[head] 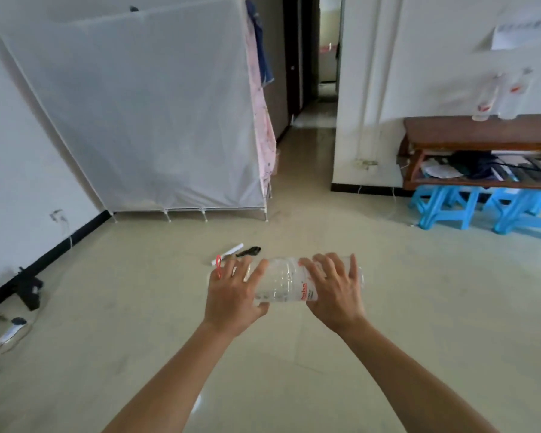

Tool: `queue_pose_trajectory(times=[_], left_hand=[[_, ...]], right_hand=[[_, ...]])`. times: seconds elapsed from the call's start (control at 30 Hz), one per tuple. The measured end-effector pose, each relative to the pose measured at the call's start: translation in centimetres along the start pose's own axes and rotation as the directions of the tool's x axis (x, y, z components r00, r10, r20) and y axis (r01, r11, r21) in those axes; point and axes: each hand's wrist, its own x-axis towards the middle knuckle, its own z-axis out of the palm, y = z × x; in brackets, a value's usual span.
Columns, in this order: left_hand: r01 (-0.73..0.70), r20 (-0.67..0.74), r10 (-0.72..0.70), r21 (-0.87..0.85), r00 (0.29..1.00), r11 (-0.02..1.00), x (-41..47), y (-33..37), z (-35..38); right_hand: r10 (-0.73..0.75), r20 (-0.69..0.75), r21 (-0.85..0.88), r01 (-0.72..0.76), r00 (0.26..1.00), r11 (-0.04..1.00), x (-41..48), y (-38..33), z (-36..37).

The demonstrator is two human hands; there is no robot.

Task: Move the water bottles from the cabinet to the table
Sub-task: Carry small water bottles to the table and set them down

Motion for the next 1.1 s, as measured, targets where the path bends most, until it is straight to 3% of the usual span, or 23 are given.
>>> queue_pose_trajectory(times=[0.17, 0.4, 0.7, 0.83, 0.97, 1.1], left_hand=[[-0.177, -0.066, 0.172, -0.071, 0.983, 0.982, 12.4, 5.3, 6.0], [-0.419, -0.216, 0.383, -0.159, 0.898, 0.894, 32.0, 11.5, 14.3], [-0.717, -0.518, 0.566, -0.143, 0.641, 0.682, 54.2, 28.2, 20.2], [-0.772, -0.615, 0.573, -0.095, 0.542, 0.629, 62.7, 38.7, 22.9], [-0.782, -0.604, 0.587, -0.101, 0.539, 0.615, 70.4, 48.0, 23.4], [-0.770, -0.593, 0.595, -0.069, 0.543, 0.634, 78.3, 54.9, 24.6]], right_hand=[[0.115, -0.056, -0.071, -0.119, 0.992, 0.990, 3.3, 11.8, 1.5], [0.204, -0.183, -0.292, -0.252, 0.962, 0.923, 11.0, 27.1, 2.6], [0.245, -0.457, -0.524, -0.481, 0.855, 0.703, 14.0, 48.1, -0.6], [0.235, -0.541, -0.543, -0.549, 0.808, 0.636, 13.8, 60.0, -1.5], [0.288, -0.553, -0.528, -0.596, 0.782, 0.604, 14.9, 71.4, -3.5], [0.290, -0.522, -0.507, -0.565, 0.802, 0.650, 17.7, 81.8, -5.4]])
